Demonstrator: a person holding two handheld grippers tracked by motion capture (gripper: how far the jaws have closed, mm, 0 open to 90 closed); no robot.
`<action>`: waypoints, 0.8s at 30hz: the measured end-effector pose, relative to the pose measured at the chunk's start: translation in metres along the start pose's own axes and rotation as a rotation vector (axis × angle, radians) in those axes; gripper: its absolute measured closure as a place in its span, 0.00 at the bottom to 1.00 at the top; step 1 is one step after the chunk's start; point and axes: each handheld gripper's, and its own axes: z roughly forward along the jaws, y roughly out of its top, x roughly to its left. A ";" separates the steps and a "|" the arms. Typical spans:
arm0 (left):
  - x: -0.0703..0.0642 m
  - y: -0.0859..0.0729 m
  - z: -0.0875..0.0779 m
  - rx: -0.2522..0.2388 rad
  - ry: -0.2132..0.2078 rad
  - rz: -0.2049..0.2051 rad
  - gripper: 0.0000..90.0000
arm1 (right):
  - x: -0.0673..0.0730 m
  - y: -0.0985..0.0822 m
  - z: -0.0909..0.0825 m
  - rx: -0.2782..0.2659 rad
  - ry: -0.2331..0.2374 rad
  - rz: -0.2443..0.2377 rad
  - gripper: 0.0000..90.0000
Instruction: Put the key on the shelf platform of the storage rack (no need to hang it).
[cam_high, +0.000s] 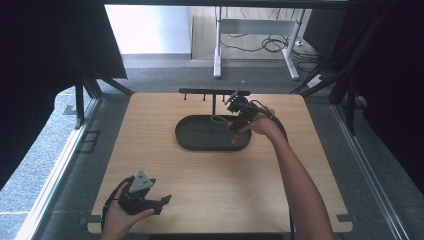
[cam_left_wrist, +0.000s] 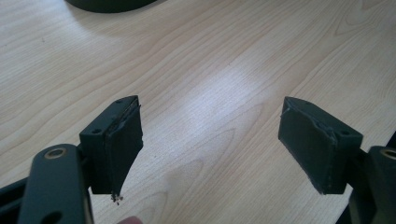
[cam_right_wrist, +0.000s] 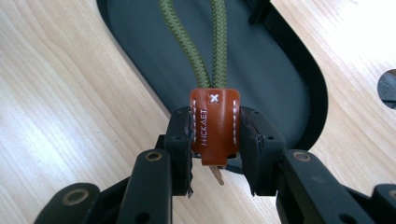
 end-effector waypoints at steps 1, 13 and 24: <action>0.000 0.000 0.000 0.000 -0.001 -0.001 0.25 | -0.001 0.001 0.001 0.001 -0.003 0.004 0.75; 0.004 -0.001 -0.005 -0.017 0.006 -0.010 0.25 | -0.011 0.012 0.008 -0.014 -0.020 0.012 0.75; 0.006 -0.002 -0.006 -0.025 0.007 -0.019 0.25 | -0.014 0.011 0.027 -0.018 -0.023 0.034 0.75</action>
